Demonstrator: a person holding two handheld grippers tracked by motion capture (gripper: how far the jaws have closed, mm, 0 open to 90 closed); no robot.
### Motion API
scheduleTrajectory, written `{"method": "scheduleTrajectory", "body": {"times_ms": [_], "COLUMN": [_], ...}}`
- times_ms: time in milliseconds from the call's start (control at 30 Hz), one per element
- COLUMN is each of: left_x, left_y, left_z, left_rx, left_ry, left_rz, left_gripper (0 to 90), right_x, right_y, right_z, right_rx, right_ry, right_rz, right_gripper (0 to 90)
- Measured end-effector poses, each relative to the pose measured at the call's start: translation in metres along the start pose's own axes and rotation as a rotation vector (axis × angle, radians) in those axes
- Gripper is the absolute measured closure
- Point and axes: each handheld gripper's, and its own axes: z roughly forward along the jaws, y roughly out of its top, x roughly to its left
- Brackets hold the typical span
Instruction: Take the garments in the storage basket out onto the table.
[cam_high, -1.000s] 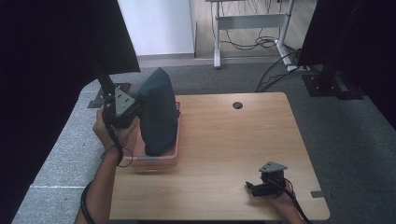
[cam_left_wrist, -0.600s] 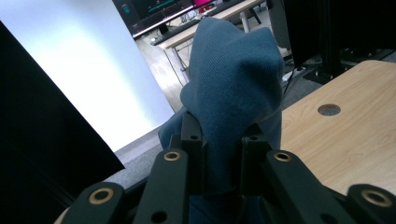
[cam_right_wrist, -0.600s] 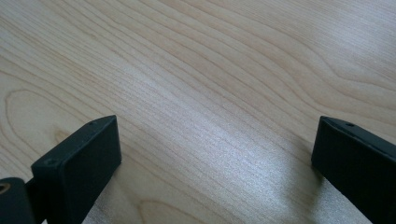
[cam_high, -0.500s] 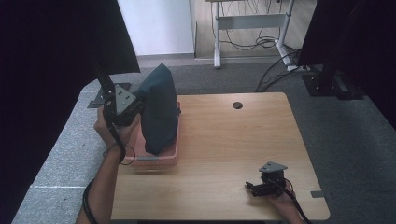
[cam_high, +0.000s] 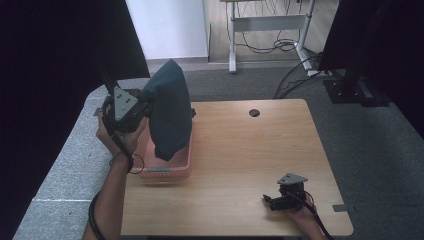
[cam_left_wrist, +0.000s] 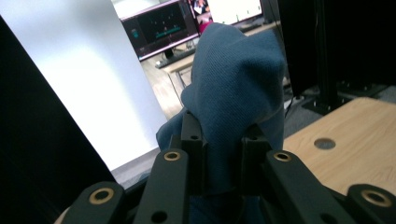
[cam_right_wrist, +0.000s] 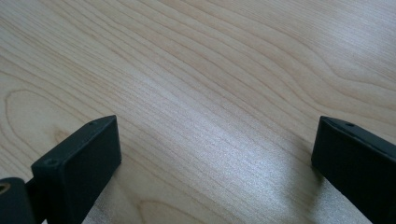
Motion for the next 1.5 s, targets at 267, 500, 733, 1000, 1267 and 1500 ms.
{"method": "scheduleTrajectory", "body": {"times_ms": [267, 500, 733, 1000, 1267, 1500], "left_x": [0.001, -0.003, -0.008, -0.014, -0.022, -0.027], "left_y": [0.009, 0.017, 0.023, 0.025, 0.025, 0.029], "left_z": [-0.005, -0.007, -0.007, -0.005, -0.001, 0.003], "left_rx": [-0.051, -0.083, -0.102, -0.112, -0.111, -0.109], "left_ry": [-0.003, -0.012, -0.022, -0.038, -0.056, -0.069], "left_rz": [-0.039, -0.065, -0.082, -0.092, -0.091, -0.084], "left_gripper": [77.0, 76.9, 76.9, 76.9, 76.9, 76.9], "right_x": [0.0, 0.0, 0.0, 0.0, 0.0, 0.0], "right_y": [0.0, 0.0, 0.0, 0.0, 0.0, 0.0], "right_z": [0.0, 0.0, 0.0, 0.0, 0.0, 0.0], "right_rx": [0.0, 0.0, 0.001, 0.0, 0.001, 0.001], "right_ry": [-0.002, -0.003, -0.003, -0.003, -0.003, -0.003], "right_rz": [0.002, 0.003, 0.004, 0.004, 0.004, 0.005], "right_gripper": [0.8, 0.8, 0.9, 0.9, 0.9, 0.9]}}
